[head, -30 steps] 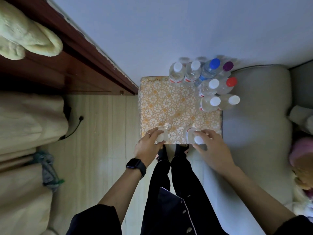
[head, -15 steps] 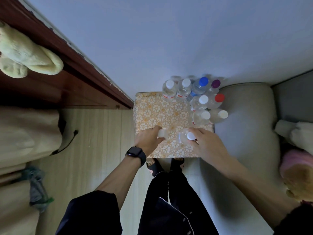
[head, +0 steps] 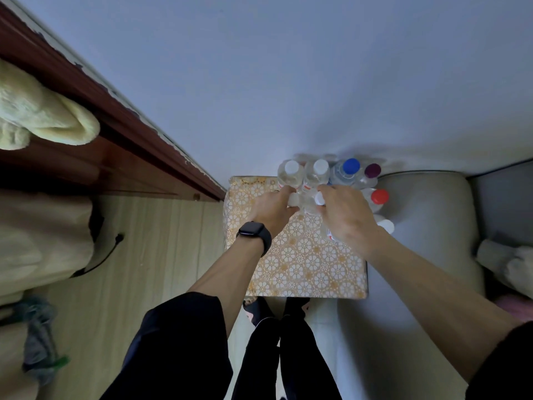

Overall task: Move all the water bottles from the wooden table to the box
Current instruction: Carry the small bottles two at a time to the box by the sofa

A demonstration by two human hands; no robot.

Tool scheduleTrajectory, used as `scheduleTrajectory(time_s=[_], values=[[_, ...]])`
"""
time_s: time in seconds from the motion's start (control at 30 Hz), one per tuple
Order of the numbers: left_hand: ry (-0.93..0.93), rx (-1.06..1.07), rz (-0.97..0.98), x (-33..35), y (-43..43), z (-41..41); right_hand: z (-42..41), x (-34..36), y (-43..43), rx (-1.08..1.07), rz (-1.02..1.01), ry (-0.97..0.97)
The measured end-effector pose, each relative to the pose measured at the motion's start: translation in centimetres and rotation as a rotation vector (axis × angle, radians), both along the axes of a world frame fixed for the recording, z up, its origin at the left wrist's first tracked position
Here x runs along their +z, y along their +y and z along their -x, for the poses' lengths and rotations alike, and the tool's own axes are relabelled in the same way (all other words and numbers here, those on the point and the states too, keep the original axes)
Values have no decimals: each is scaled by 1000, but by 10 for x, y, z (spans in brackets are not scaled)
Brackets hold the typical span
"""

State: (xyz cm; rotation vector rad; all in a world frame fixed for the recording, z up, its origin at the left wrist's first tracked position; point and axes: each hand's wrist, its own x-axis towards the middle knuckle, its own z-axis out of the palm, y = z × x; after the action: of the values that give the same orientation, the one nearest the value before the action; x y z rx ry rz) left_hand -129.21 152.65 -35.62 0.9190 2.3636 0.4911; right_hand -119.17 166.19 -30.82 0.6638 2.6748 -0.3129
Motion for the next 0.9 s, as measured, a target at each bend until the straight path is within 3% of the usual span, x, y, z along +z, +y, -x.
scheduleTrajectory(time_s=[0.43,0.6,0.9], values=[[72,5,-10,-9,7,2,5,-17,4,-25,10,-43],[-28,-11,28,-2,1,1,6,-17,5,-37,44,-48],[-165,43,193,104,-53,-20,-63,92,-34,-236,245,88]])
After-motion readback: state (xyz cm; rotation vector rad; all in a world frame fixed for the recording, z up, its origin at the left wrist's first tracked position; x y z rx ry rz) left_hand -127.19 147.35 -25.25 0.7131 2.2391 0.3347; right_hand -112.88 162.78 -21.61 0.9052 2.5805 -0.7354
